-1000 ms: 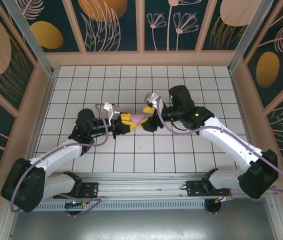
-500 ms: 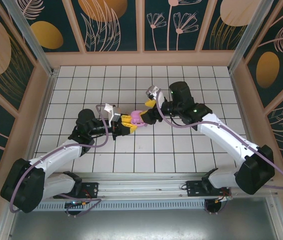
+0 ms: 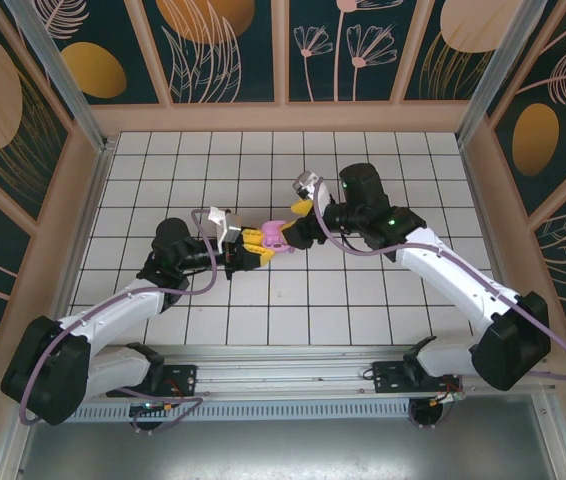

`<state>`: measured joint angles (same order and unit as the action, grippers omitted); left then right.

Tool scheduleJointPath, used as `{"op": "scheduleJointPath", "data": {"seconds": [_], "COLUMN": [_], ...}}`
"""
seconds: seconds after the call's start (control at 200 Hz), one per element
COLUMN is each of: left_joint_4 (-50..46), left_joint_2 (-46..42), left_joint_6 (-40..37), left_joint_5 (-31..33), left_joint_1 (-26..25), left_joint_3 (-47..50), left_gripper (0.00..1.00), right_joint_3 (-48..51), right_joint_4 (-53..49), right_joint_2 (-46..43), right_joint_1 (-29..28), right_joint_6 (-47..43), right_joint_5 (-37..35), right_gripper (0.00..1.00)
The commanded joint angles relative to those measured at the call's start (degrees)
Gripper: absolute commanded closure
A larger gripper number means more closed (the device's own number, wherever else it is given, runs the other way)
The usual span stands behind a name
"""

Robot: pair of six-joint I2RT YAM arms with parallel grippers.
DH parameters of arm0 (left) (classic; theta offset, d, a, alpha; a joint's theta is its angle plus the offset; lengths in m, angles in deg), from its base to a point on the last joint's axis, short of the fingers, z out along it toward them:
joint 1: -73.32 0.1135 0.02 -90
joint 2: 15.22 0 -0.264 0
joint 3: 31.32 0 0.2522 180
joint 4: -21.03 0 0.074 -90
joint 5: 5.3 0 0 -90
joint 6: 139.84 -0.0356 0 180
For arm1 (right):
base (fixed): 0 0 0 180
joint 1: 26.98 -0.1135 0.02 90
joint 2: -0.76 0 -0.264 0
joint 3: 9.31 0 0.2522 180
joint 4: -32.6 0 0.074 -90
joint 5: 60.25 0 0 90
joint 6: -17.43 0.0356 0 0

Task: Insert the wireless bluetooth earbuds into the charging case

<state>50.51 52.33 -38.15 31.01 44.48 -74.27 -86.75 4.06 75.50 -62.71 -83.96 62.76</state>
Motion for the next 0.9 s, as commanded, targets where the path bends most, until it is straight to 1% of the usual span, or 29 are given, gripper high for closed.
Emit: {"op": "scheduleJointPath", "data": {"seconds": [0.0,0.22,0.4,0.621,0.711,0.846,0.896], "left_joint_4": [2.2,2.2,2.1,0.9,-1.1,-4.7,-5.6], "left_joint_2": [0.6,1.0,1.2,1.9,2.1,1.9,1.6], "left_joint_6": [0.4,0.7,0.8,-0.7,-2.6,-6.1,-7.2], "left_joint_5": [-2.5,-2.2,-2.4,-3.2,-3.8,-3.9,-3.6], "left_joint_1": [-0.3,-0.2,-0.2,-0.3,-0.3,-0.3,-0.3], "left_joint_3": [-0.4,-0.6,-0.7,-1.2,-2.0,-3.0,-3.2], "left_gripper": [1.00,1.00,1.00,1.00,1.00,1.00,1.00], "right_joint_3": [-1.9,-1.6,-1.0,-1.8,-2.8,-2.9,-2.8], "right_joint_4": [-1.2,-1.7,0.0,3.7,3.8,3.2,2.8], "right_joint_2": [-1.9,-3.1,-3.9,-1.5,-0.2,0.4,0.3], "right_joint_1": [0.3,0.2,0.2,0.2,0.2,0.2,0.2], "right_joint_6": [0.5,-0.5,0.3,2.6,3.0,3.0,2.9], "right_joint_5": [0.3,1.6,-0.2,-0.3,0.8,2.5,2.4], "right_gripper": [0.28,0.28,0.28,0.29,0.31,0.44,0.46]}}
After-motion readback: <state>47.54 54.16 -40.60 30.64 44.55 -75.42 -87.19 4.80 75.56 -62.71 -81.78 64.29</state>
